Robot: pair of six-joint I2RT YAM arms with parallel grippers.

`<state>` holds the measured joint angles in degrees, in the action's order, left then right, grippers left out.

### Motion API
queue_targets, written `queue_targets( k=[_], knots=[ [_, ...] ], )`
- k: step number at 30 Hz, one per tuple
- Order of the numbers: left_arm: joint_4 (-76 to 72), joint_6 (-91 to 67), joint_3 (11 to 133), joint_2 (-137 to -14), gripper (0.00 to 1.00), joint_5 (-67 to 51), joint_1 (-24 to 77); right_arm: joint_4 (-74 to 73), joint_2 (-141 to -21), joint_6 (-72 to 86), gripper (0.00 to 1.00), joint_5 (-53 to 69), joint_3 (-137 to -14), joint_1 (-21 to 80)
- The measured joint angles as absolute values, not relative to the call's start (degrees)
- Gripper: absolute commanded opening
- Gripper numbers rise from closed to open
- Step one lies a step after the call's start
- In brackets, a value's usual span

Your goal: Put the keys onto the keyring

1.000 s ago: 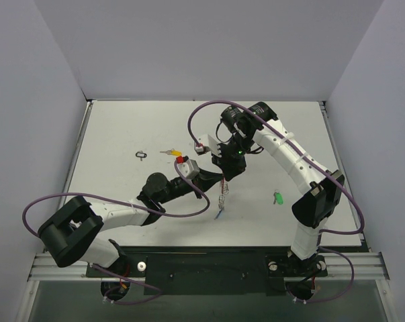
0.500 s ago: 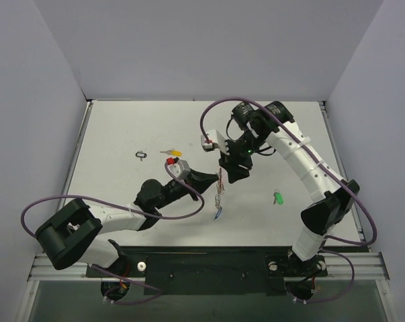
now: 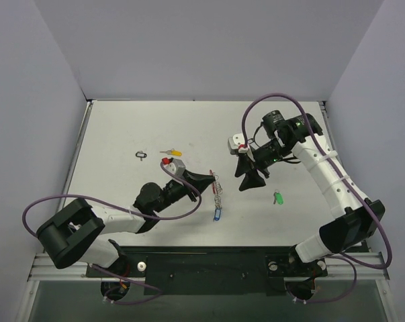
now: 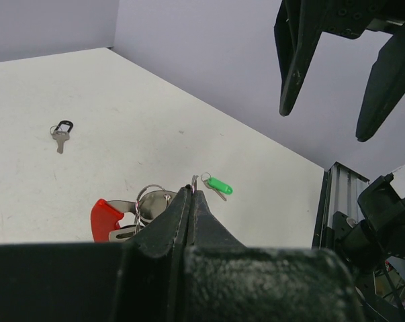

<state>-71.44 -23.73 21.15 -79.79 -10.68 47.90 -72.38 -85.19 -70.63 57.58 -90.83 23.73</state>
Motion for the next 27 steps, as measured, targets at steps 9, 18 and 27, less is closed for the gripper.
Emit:
queue_targets(
  k=[9,18,27],
  knots=[
    [-71.5,-23.9,25.8,-80.5,0.00,-10.9,48.1,-68.6,-88.2,-66.7,0.44,59.2,-91.5,23.5],
    [-72.3,-23.8,31.2,-81.7,0.00,-12.5,48.1,-67.3,-88.8,-62.1,0.40,60.5,-95.7,19.5],
    [-72.6,-23.8,33.2,-82.2,0.00,-14.2,48.5,-67.0,-88.8,-59.0,0.37,62.7,-96.1,19.5]
  ],
)
